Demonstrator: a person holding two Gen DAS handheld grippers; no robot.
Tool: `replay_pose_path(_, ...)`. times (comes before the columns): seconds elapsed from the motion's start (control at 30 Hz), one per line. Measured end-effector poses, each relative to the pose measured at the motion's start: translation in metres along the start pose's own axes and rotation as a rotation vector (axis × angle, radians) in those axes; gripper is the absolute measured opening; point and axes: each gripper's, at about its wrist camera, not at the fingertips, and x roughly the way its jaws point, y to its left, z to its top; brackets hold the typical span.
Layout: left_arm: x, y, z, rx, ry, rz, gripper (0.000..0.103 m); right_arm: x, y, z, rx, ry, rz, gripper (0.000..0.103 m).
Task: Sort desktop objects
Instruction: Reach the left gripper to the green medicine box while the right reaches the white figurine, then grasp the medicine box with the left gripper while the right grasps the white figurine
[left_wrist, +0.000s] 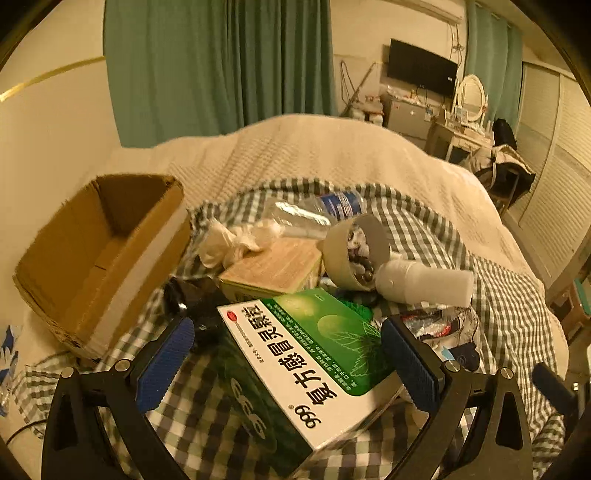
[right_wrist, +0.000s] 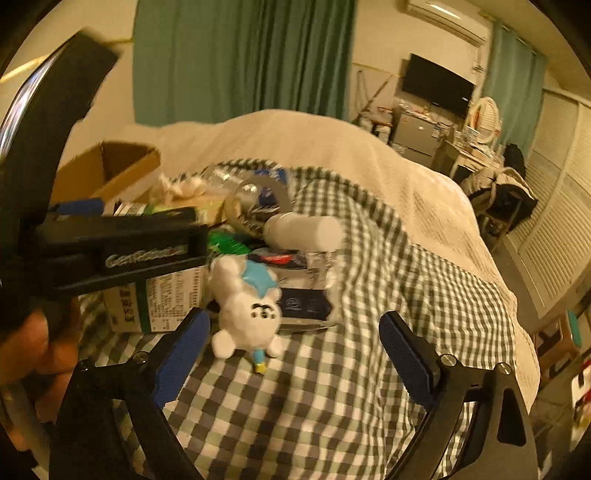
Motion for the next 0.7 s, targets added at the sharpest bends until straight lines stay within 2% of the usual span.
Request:
replay_pose_path(0.13,0.009,0.0,0.0,0.008,0.021,-0.012,0.103,0.015,0.02,0.001,-0.046,0.017,0.019,0.093)
replay_pose_path(0.23,0.016,0.007,0.002,-0.002,0.046,-0.013,0.103,0.032,0.034,0.002,-0.068,0.05,0.013,0.084)
replay_pose_path(0.33,0.018,0.015,0.003,0.013,0.051,-0.031,0.103,0.047,0.04,-0.001,-0.073,0.079,0.041,0.067)
replay_pose_path(0.37,0.017,0.017,0.003,0.006,0.056,-0.04,0.103,0.05,0.038,-0.002,-0.057,0.087,0.051,0.057)
replay_pose_path(0.43,0.011,0.02,0.003,0.009,0.061,-0.043,0.103,0.05,0.029,-0.004,-0.018,0.092,0.046,0.044)
replay_pose_path(0.57,0.012,0.023,0.002,0.015,0.082,-0.06,0.103,0.042,0.011,-0.005,0.061,0.071,0.122,0.044)
replay_pose_path(0.7,0.011,0.025,0.004,-0.001,0.135,-0.091,0.103,0.025,0.005,0.0,0.082,0.016,0.098,0.043)
